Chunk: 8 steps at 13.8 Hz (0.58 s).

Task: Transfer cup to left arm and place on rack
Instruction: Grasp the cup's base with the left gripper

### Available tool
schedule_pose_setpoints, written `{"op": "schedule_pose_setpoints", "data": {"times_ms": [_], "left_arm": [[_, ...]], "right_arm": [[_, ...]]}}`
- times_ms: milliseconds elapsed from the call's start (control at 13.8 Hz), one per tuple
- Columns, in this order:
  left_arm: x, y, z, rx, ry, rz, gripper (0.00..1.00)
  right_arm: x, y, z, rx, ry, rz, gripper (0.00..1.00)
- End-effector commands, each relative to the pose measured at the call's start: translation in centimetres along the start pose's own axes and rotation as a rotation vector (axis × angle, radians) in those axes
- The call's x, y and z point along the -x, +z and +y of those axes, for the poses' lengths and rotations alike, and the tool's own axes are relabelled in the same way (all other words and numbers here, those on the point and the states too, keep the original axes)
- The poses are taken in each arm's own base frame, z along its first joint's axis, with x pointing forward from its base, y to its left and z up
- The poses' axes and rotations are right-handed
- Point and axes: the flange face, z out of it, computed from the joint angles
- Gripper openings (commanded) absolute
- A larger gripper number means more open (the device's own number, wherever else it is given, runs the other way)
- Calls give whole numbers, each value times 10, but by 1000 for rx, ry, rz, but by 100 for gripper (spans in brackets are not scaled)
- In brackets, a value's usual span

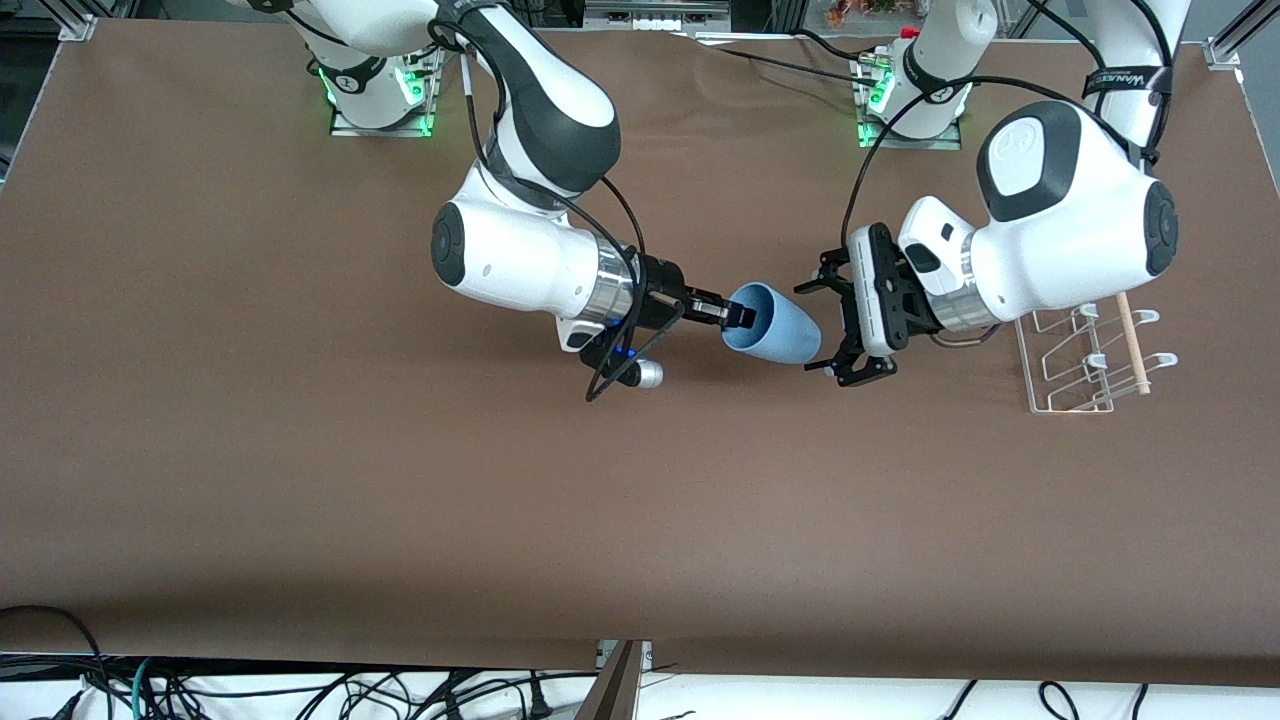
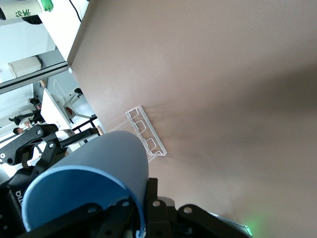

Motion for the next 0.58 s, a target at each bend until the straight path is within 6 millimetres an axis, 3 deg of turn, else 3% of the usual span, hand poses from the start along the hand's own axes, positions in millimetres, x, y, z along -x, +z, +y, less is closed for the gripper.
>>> {"op": "schedule_pose_setpoints", "data": {"times_ms": [0,72,145,290,435,507], "left_arm": [[-15,5,0,-36,42,35,100],[-18,10,0,-41,42,42,100],[-18,12,0,-44,37,52,90],[-17,16,-2,-38,58,67,48],[-14,18,-4,-33,83,68,23],[-15,18,-3,-30,85,68,16]], "right_arm": [[1,-2,-8,-30,11,-14,0],[1,-2,-8,-30,11,-14,0],[1,-3,-9,-31,9,-13,0],[1,-3,-9,-32,10,-14,0],[1,-4,-9,-39,16,-19,0],[2,-4,-10,-40,15,-19,0]]}}
